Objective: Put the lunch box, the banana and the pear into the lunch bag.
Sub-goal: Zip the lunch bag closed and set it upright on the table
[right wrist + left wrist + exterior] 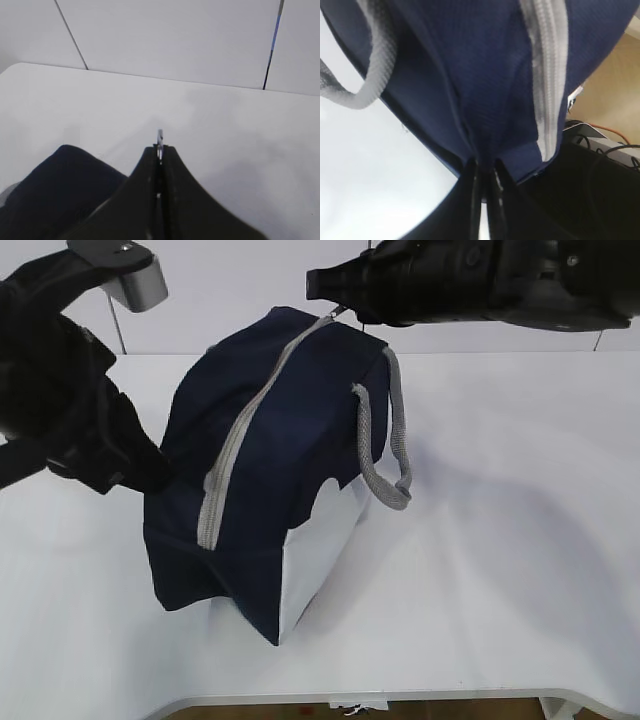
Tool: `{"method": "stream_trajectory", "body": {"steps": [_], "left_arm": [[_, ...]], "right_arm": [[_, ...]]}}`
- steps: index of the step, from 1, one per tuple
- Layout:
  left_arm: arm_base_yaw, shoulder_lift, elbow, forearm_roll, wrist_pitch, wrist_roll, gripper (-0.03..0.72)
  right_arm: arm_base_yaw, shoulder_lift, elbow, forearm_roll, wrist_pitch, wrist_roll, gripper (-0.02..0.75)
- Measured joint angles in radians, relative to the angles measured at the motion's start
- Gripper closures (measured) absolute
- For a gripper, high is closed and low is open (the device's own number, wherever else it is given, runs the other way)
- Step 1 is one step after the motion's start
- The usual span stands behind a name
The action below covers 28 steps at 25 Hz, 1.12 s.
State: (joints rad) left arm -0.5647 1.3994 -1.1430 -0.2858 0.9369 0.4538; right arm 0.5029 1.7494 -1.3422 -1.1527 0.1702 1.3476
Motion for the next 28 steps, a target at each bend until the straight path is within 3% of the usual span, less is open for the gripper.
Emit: {"method": "stream_trajectory", "body": {"steps": [14, 17, 19, 22, 23, 24, 25, 28], "left_arm": [[0.0, -0.036, 0.074, 0.036, 0.009, -0.037, 0.696], [0.0, -0.036, 0.053, 0.036, 0.031, -0.112, 0.687], [0.0, -0.036, 0.033, 0.036, 0.031, -0.112, 0.641], [0.0, -0.038, -0.057, 0.036, 0.146, -0.238, 0.457], [0.0, -0.038, -0.086, 0.036, 0.171, -0.266, 0.457], [0.0, -0.038, -0.111, 0.036, 0.184, -0.285, 0.347], [0.0, -0.038, -0.134, 0.036, 0.192, -0.301, 0.303], [0.002, -0.033, -0.209, 0.036, 0.198, -0.338, 0.251]], "right_arm": [[-0.02, 0.033, -0.011, 0.072, -0.052, 0.0, 0.737], [-0.02, 0.033, -0.011, 0.079, -0.082, 0.005, 0.737], [-0.02, 0.033, -0.011, 0.079, -0.103, 0.014, 0.737], [-0.02, 0.033, -0.011, 0.079, -0.131, 0.025, 0.737], [-0.02, 0.033, -0.011, 0.079, -0.139, 0.027, 0.737], [-0.02, 0.033, -0.011, 0.079, -0.139, 0.027, 0.737], [-0.02, 0.033, -0.011, 0.079, -0.149, 0.031, 0.737], [-0.02, 0.033, -0.011, 0.076, -0.156, 0.033, 0.737]]}}
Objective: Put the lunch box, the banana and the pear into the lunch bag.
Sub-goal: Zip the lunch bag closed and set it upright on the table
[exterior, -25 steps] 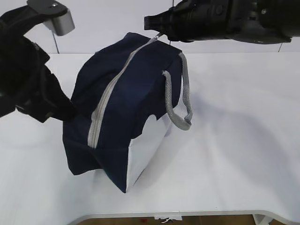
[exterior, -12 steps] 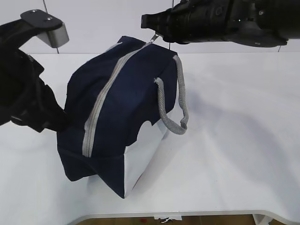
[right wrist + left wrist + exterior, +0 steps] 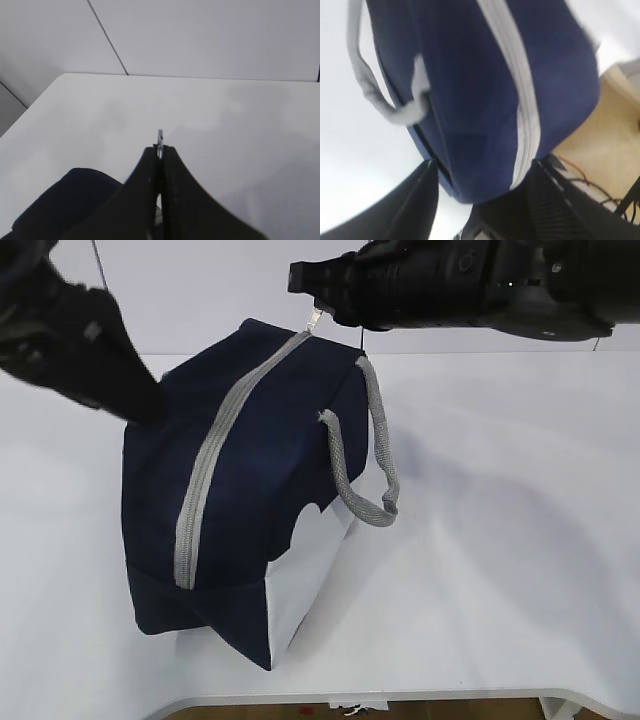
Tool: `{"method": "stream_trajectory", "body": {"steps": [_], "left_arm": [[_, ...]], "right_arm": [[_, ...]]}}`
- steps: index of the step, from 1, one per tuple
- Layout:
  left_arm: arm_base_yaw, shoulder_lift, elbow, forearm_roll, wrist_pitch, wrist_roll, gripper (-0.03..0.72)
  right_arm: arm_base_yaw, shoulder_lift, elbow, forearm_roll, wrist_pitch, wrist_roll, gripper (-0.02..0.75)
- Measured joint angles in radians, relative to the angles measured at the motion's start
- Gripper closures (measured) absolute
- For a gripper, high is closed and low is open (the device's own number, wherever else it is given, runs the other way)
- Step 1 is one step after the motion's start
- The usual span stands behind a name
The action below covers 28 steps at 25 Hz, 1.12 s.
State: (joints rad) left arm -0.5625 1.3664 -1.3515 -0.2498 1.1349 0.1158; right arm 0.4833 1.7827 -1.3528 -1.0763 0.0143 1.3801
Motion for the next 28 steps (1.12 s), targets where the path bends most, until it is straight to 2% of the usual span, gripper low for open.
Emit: {"method": "stream_trajectory", "body": {"steps": [11, 15, 16, 17, 18, 19, 20, 21, 22, 23, 24, 28], "left_arm": [[0.028, 0.292, -0.256, 0.018, 0.001, -0.017, 0.236], [0.028, 0.379, -0.326, 0.025, 0.002, -0.017, 0.26], [0.028, 0.402, -0.345, 0.027, 0.002, -0.017, 0.293], [0.028, 0.412, -0.345, 0.027, 0.002, -0.017, 0.293], [0.028, 0.424, -0.363, 0.027, 0.004, -0.015, 0.372], [0.028, 0.431, -0.37, 0.027, 0.006, -0.013, 0.372], [0.028, 0.432, -0.372, 0.027, 0.008, -0.005, 0.531], [0.028, 0.432, -0.372, 0.027, 0.008, -0.005, 0.606], [0.028, 0.432, -0.372, 0.027, 0.008, -0.005, 0.606], [0.028, 0.432, -0.372, 0.027, 0.024, 0.031, 0.666], [0.028, 0.432, -0.372, 0.027, 0.029, 0.046, 0.683], [0.028, 0.432, -0.374, 0.027, 0.061, 0.129, 0.688]], "right_arm": [[0.0, 0.0, 0.0, -0.027, -0.037, 0.002, 0.737], [0.0, 0.0, 0.0, -0.031, -0.04, 0.005, 0.737], [0.0, 0.0, 0.0, -0.034, -0.04, 0.005, 0.737], [0.0, 0.0, 0.0, -0.037, -0.042, 0.007, 0.737], [0.0, 0.0, 0.0, -0.042, -0.042, 0.007, 0.737], [0.0, 0.0, 0.0, -0.046, -0.042, 0.007, 0.737], [0.0, 0.0, 0.0, -0.048, -0.042, 0.007, 0.737], [0.0, 0.0, 0.0, -0.05, -0.042, 0.007, 0.737], [0.0, 0.0, 0.0, -0.051, -0.042, 0.007, 0.737], [0.0, 0.0, 0.0, -0.052, -0.04, 0.007, 0.737], [0.0, 0.0, 0.0, -0.052, -0.035, 0.007, 0.737], [0.002, 0.002, 0.0, -0.052, 0.005, 0.007, 0.737]]}}
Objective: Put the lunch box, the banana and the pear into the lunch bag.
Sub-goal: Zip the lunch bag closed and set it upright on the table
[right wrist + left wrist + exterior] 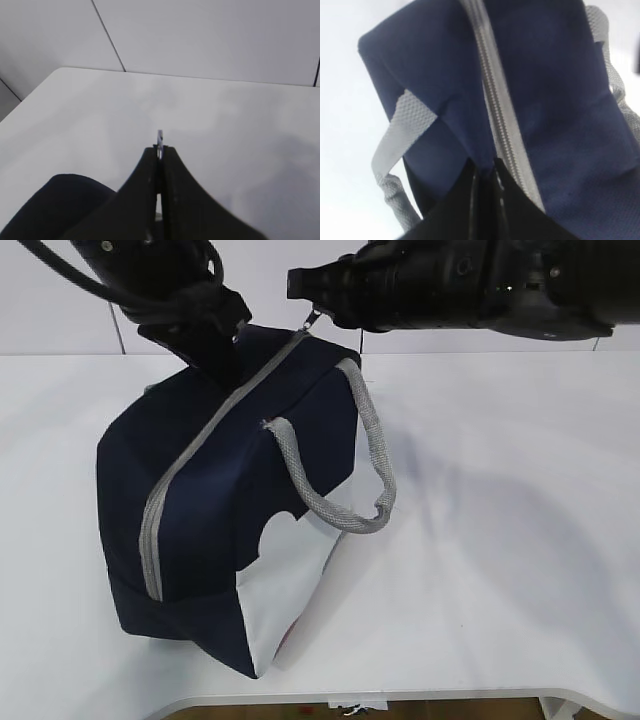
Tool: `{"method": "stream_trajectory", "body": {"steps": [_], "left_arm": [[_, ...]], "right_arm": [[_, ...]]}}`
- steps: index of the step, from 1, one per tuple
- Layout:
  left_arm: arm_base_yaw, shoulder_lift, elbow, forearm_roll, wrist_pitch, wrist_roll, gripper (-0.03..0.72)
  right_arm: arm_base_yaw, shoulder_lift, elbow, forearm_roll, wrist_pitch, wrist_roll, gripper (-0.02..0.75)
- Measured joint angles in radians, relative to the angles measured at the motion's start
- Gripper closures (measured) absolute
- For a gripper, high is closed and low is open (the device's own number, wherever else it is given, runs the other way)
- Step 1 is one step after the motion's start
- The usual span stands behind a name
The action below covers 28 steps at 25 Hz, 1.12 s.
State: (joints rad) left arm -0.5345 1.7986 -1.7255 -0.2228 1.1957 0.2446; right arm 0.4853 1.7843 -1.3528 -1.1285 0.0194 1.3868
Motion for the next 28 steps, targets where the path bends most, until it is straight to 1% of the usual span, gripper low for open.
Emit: {"method": "stream_trajectory", "body": {"steps": [4, 13, 23, 28], "left_arm": [[0.0, -0.034, 0.0, 0.003, 0.01, 0.053, 0.688], [0.0, -0.117, 0.0, 0.01, 0.035, 0.067, 0.69], [0.0, -0.122, 0.0, 0.019, 0.049, 0.08, 0.69], [0.0, -0.122, 0.0, 0.02, 0.053, 0.082, 0.69]], "right_arm": [[0.0, 0.0, 0.0, 0.0, 0.038, 0.002, 0.737], [0.002, 0.015, -0.002, -0.009, 0.107, 0.003, 0.737], [0.002, 0.129, -0.003, -0.013, 0.118, 0.006, 0.737], [0.002, 0.146, -0.01, -0.001, 0.108, 0.01, 0.737]]}}
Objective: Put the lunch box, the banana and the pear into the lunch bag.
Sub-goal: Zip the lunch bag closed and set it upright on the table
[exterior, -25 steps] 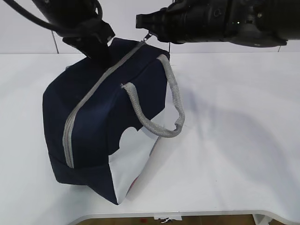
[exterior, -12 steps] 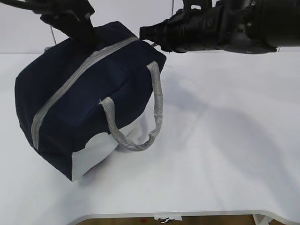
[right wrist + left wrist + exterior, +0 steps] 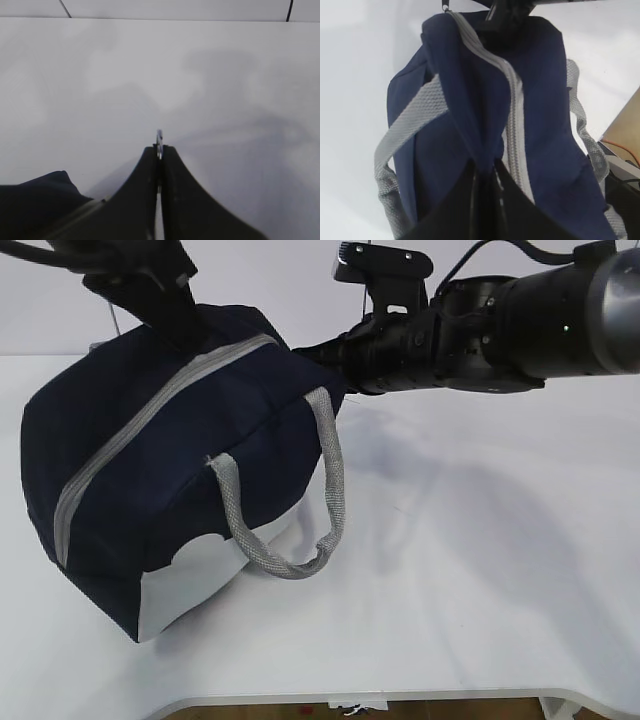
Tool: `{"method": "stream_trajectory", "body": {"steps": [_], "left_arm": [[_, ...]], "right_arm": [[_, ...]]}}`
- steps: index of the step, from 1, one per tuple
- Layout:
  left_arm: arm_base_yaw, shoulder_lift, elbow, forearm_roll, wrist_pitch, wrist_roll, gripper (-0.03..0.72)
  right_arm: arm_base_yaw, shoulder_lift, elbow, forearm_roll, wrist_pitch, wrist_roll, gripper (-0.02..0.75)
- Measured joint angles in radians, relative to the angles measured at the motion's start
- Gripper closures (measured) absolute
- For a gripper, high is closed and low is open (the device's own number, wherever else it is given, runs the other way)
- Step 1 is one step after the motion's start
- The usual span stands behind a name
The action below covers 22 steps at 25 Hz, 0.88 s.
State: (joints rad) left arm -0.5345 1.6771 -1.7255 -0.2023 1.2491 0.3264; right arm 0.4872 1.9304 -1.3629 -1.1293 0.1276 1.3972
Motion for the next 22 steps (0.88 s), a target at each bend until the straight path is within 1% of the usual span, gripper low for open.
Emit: {"method": "stream_trajectory", "body": {"steps": [8, 13, 15, 17, 20, 22], "left_arm": [[0.0, 0.0, 0.0, 0.0, 0.001, 0.005, 0.69], [0.0, 0.011, 0.0, 0.002, -0.031, 0.016, 0.69], [0.0, 0.031, 0.0, 0.0, -0.042, 0.018, 0.69], [0.0, 0.064, 0.0, -0.002, -0.058, 0.02, 0.69], [0.0, 0.103, 0.0, -0.002, -0.078, 0.02, 0.69], [0.0, 0.122, 0.0, -0.005, -0.092, 0.02, 0.69]], "right_arm": [[0.0, -0.002, 0.0, -0.014, -0.005, 0.0, 0.737], [-0.002, -0.021, 0.0, -0.031, 0.024, 0.0, 0.736], [-0.003, -0.021, 0.0, -0.036, 0.028, 0.0, 0.724], [-0.003, -0.021, 0.002, -0.051, 0.032, 0.0, 0.689], [-0.003, -0.021, 0.002, -0.069, 0.032, 0.0, 0.578], [-0.003, -0.021, 0.002, -0.073, 0.033, 0.0, 0.475]]}}
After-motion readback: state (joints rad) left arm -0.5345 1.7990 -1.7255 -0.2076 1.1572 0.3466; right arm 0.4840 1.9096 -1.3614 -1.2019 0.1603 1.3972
